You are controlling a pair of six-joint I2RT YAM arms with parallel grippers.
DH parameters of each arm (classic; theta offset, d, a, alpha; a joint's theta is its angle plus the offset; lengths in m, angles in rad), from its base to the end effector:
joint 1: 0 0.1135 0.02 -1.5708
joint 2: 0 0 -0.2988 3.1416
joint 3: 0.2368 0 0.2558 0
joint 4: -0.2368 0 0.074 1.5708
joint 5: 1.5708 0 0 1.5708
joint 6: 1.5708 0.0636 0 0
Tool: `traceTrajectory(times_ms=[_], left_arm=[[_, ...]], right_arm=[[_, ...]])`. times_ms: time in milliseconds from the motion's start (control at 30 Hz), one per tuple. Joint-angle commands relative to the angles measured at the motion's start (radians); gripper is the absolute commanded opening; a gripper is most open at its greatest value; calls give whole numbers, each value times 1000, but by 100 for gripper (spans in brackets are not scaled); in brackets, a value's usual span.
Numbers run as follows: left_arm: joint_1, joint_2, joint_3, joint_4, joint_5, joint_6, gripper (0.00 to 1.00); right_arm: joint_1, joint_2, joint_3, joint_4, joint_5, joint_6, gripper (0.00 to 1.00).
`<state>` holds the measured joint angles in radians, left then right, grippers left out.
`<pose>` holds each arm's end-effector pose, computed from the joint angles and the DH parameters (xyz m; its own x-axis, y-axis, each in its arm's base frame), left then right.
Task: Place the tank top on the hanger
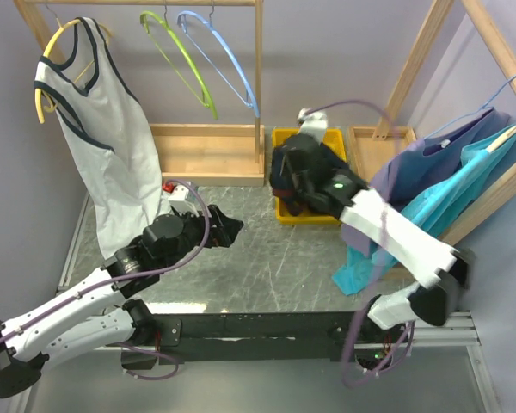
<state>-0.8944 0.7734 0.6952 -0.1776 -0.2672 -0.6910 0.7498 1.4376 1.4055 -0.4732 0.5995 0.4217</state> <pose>0.1319 -0.1374 0.3284 -0.4995 -0.3597 -0.7881 0.3555 0.7445 -0.5651 0.2744 0.2065 0.4004 -0.4056 0.0840 -0.9102 -0.0387 0.9933 0.1090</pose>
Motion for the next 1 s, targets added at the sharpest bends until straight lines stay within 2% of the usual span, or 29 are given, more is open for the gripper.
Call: traceTrajectory(times_ms=[0,233,333,400,500,533,567,633,667,700,833,867,967], left_arm=[[0,-40,69,-8,-44,27,99],[0,-85,138,-60,-127,28,99],[2,-106,159,-95,-178,16,99],[0,-132,159,-102,-198,13,96],[0,-157,144,-122,-202,8,91],[0,-160,133,-128,-199,8,89],[-1,-160,129,-146,-199,1,85],[0,-152,109,-160,-199,-5,82],[0,-149,98,-178,-201,-25,72],[0,-146,83,-177,-199,-34,68],[2,-116,-46,-165,-234,-120,53],[0,-108,-68,-160,-248,-164,48],[3,-76,-157,-134,-279,-261,43]], right_arm=[[60,-150,222,-51,28,-89,0],[164,-134,574,-105,-133,-147,0],[181,-106,630,-116,-196,-138,0],[181,-98,604,-108,-213,-118,0],[166,-120,419,-44,-221,-81,0],[122,-127,292,-26,-242,-64,1],[87,-138,227,17,-345,-23,3],[24,-140,38,53,-438,15,22],[-30,-134,-17,70,-454,43,31],[-44,-132,-69,76,-451,52,49],[-41,-204,-358,152,-394,92,67],[-29,-244,-400,172,-373,107,69],[42,-316,-534,195,-291,146,70]])
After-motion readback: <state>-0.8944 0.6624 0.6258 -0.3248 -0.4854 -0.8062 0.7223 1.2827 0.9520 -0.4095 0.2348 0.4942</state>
